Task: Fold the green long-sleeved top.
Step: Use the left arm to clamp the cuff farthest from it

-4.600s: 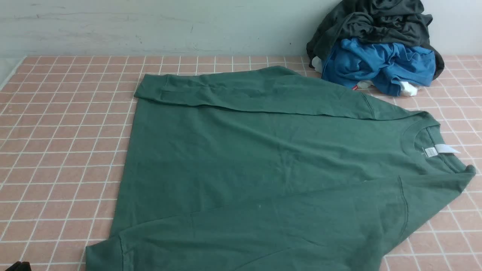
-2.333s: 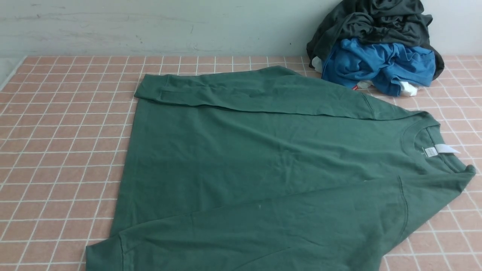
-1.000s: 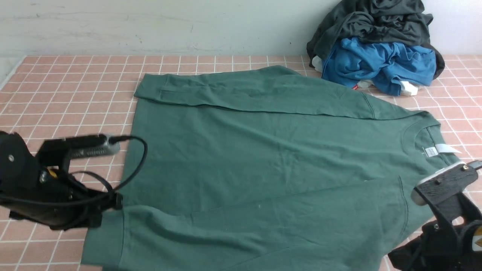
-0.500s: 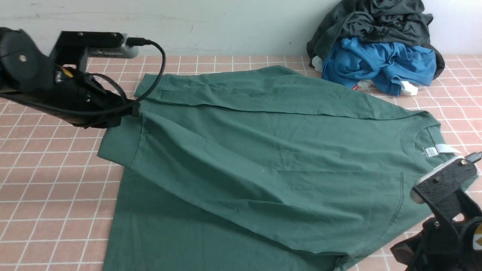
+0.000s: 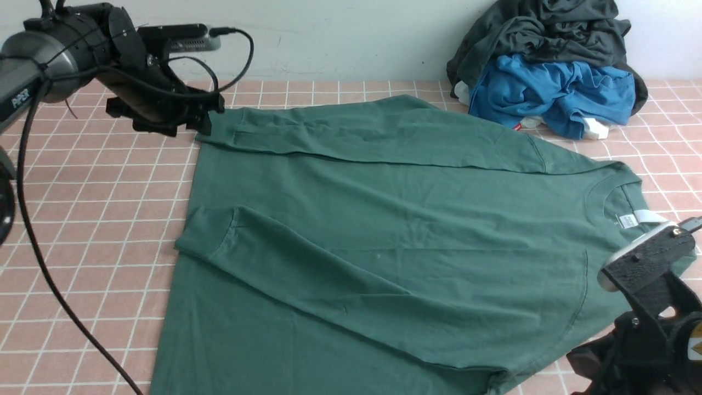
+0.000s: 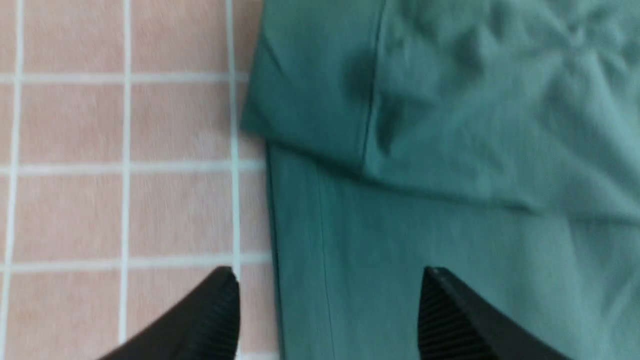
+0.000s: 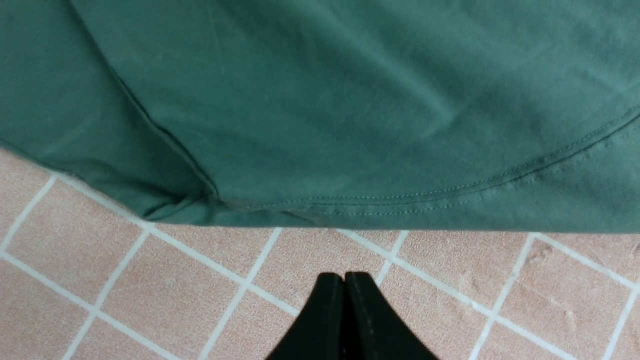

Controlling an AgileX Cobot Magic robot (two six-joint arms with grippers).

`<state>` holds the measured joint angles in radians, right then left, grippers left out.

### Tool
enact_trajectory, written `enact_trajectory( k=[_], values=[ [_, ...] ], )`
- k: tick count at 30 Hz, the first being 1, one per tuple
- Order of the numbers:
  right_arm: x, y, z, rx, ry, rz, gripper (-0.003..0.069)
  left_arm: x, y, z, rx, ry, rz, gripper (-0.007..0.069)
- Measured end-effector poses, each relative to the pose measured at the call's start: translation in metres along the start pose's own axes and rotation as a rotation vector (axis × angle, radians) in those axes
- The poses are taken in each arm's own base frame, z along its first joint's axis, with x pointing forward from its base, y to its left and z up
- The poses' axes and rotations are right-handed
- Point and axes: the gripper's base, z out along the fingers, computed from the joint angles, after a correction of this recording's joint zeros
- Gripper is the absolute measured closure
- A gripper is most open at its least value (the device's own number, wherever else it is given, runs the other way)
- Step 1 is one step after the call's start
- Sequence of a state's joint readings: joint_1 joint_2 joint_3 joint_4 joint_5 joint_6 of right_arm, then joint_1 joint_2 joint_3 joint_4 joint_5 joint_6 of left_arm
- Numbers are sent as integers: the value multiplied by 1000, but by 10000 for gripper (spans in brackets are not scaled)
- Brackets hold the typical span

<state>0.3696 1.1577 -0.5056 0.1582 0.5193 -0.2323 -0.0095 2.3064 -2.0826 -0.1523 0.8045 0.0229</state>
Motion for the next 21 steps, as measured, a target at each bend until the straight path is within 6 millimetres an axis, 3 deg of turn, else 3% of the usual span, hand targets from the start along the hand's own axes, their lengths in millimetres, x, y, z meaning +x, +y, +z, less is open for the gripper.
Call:
enact_trajectory(
  k=[3, 9, 11, 14, 15, 16, 17, 21],
  values=[
    [0, 0, 0, 0, 0, 0, 669, -9, 8, 31, -2, -36, -53, 141],
    [0, 0, 0, 0, 0, 0, 669, -1, 16, 91, -2, -64, -83, 185],
    [0, 0, 0, 0, 0, 0, 669, -4, 17, 96, 0, -105, -81, 249],
    [0, 0, 0, 0, 1, 0, 669, -4, 17, 101, -3, -114, -76, 405],
    [0, 0, 0, 0, 1, 0, 669, -4, 17, 101, -3, -114, -76, 418],
    [0, 0, 0, 0, 1, -1, 669, -4, 17, 100, -2, -115, -75, 532],
    [0, 0, 0, 1, 2, -3, 669, -4, 17, 100, -2, -117, -72, 567],
    [0, -1, 0, 6, 3, -14, 669, -5, 16, 96, -2, -106, -54, 587]
  ],
)
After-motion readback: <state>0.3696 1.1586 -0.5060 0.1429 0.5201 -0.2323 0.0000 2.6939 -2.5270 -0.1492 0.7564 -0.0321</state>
